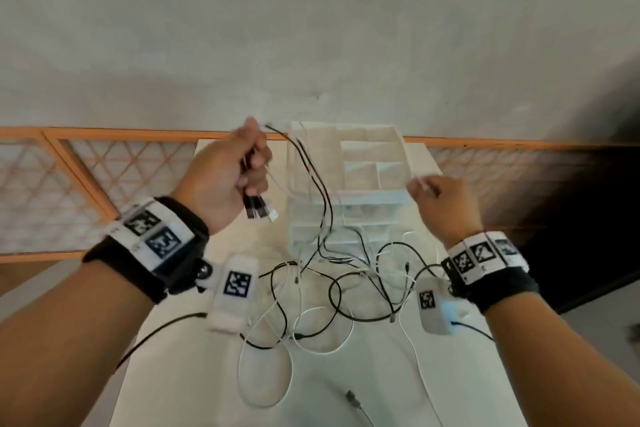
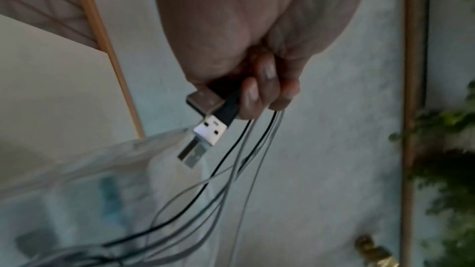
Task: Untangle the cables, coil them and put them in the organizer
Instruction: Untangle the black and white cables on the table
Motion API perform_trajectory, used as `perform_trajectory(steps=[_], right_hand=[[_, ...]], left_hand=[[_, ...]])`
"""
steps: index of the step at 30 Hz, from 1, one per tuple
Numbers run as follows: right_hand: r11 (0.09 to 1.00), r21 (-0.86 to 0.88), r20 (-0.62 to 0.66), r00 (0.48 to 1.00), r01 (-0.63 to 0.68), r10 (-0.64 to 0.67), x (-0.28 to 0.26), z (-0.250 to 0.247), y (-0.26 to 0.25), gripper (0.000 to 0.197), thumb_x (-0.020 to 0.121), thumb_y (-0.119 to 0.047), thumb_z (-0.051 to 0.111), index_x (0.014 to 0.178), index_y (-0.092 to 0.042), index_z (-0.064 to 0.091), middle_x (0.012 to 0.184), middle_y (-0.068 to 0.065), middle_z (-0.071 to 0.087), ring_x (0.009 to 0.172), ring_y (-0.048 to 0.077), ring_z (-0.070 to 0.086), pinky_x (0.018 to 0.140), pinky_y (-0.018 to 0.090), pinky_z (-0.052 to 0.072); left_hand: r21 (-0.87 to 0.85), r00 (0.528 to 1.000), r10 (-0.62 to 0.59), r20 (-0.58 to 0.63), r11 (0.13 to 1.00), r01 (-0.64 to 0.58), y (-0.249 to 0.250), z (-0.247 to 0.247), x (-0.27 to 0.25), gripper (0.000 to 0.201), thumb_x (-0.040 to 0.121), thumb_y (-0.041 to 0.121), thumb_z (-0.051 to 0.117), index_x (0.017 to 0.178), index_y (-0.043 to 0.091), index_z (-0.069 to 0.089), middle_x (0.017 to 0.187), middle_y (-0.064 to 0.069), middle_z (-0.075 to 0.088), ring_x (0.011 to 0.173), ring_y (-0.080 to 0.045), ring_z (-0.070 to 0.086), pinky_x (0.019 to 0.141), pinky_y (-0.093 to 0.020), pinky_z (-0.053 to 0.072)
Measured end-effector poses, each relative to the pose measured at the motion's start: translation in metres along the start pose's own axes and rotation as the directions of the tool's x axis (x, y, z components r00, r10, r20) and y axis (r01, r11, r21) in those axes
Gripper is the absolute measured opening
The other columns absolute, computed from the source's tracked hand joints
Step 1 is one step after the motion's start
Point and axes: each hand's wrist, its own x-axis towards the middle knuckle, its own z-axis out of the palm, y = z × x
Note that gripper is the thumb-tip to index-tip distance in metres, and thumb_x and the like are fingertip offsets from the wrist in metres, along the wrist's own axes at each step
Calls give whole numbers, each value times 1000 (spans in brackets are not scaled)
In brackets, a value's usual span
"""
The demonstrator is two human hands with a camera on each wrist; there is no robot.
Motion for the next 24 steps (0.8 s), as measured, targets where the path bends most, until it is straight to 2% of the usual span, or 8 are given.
perform_trajectory(steps=[2,4,7,10,13,18,22,24], right_hand=[[944,-280,145,965,-172,219,-8,23,42,35,93,-36,53,76,-8,67,79,15,68,75,31,59,62,30,37],[814,-508,241,861,-281,447,-20,38,76,42,95,-42,49,100,-6,71,110,17,70,99,34,64,78,30,43],[741,-469,182,769,-480,613,-26,34,89,67,95,-63,42,117,-6,69,117,18,68,108,36,65,86,32,46],[857,-55,195,836,-512,512,-7,5,52,67,101,-61,31,87,-12,75,75,10,67,68,28,65,71,37,53],[868,369,-6,932,-334,361,10,-35,-7,58,102,-55,38,80,-9,67,72,8,69,52,21,59,65,40,53],[951,271,-253,942,-152,223,18,-58,-28,52,101,-58,36,83,-17,62,76,2,67,64,24,66,71,39,56],[978,93,-166,966,-185,198,18,-35,-1,38,96,-55,41,97,-25,64,96,9,72,88,30,69,84,42,55],[960,-17,-23,960,-279,278,14,-16,27,53,83,-61,43,111,-21,63,113,12,70,93,31,69,85,43,56]], left_hand=[[-67,998,68,18,995,-67,20,0,0,35,104,40,39,79,18,50,54,7,44,36,-5,27,40,-19,29],[0,995,97,15,995,-97,25,-4,-1,35,103,44,40,81,18,52,53,7,45,37,-5,29,41,-19,30],[290,998,59,-19,956,-51,11,-9,-4,36,102,45,43,81,18,56,52,6,48,43,-8,32,43,-20,30],[561,997,-35,-64,825,65,-14,-11,-4,38,102,42,45,79,15,59,49,5,47,48,-13,35,47,-24,30],[571,983,-93,-160,803,169,-36,-13,-2,39,101,39,50,75,11,58,45,6,38,47,-15,29,47,-26,27],[480,948,-57,-314,852,210,-39,-24,0,37,101,38,49,75,12,54,46,2,32,39,-15,26,40,-21,22],[333,958,-60,-281,930,156,-23,-22,-3,38,103,37,47,76,11,53,42,5,28,34,-11,21,35,-18,20],[283,974,-68,-218,950,130,-19,-18,-5,37,103,36,46,78,11,53,43,5,26,34,-10,21,36,-19,21]])
